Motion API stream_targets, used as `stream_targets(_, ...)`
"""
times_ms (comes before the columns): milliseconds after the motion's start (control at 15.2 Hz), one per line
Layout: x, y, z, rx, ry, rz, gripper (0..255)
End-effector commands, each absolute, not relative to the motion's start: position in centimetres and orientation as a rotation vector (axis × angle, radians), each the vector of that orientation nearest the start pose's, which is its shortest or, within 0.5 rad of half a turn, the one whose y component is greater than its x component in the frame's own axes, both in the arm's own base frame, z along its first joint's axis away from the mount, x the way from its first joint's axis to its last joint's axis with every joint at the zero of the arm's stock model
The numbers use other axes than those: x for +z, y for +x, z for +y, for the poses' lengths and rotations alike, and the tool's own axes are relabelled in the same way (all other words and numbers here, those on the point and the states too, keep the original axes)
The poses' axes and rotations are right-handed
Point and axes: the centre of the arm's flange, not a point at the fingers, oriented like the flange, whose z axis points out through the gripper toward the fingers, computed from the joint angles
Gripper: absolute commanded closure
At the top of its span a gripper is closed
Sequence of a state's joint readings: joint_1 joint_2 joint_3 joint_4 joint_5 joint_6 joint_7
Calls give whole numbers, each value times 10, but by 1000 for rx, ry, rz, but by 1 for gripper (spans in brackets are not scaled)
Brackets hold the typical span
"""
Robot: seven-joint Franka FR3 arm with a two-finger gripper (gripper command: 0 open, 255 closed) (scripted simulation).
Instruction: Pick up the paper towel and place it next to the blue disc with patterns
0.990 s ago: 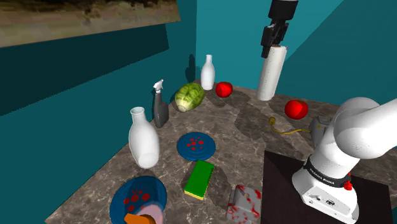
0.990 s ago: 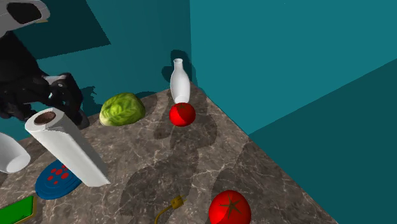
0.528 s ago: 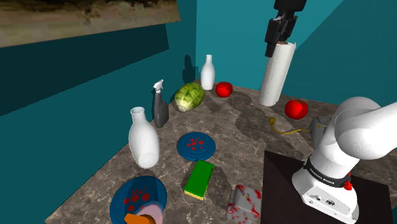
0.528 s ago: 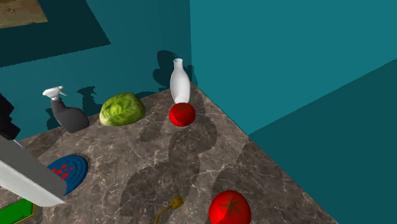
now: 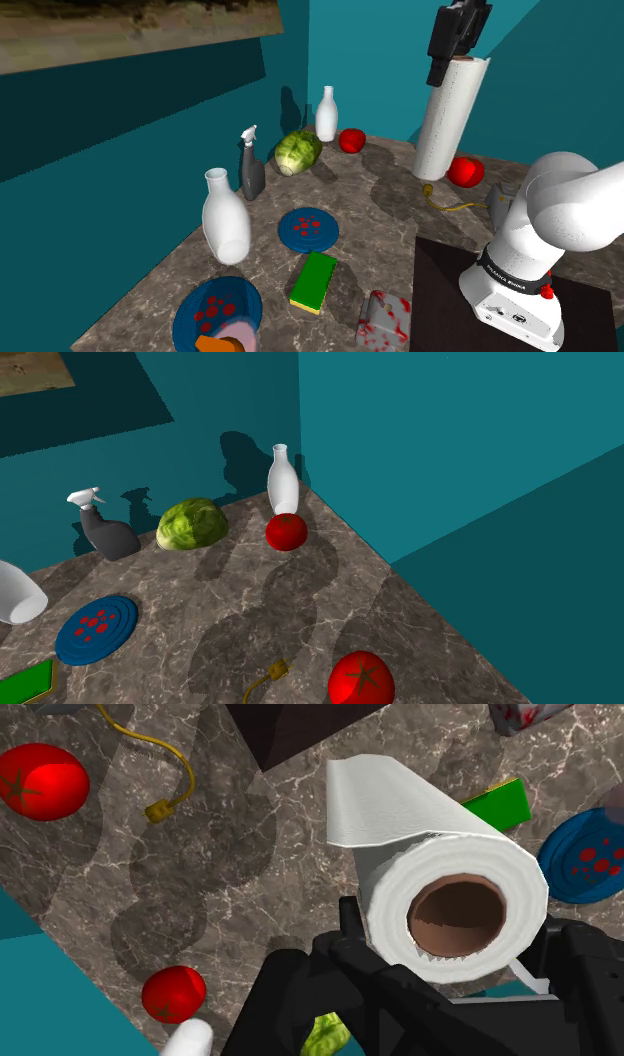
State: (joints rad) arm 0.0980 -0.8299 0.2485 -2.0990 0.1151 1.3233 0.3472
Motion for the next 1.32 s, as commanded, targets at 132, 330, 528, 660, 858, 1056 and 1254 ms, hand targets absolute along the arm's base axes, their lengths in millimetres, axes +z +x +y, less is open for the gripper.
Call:
stream_targets(132,680,225,158,-88,-3197,74,255)
stream_targets(330,664,225,158,-88,-3197,74,255)
stream_targets(528,648,225,158,-88,-3197,74,255)
stream_targets(660,638,225,158,-88,-3197,74,255)
stream_targets(858,622,225,158,-88,-3197,74,255)
stream_targets(1056,606,225,158,-88,-3197,74,255)
stream_targets(1254,590,225,158,-88,-3197,74,255)
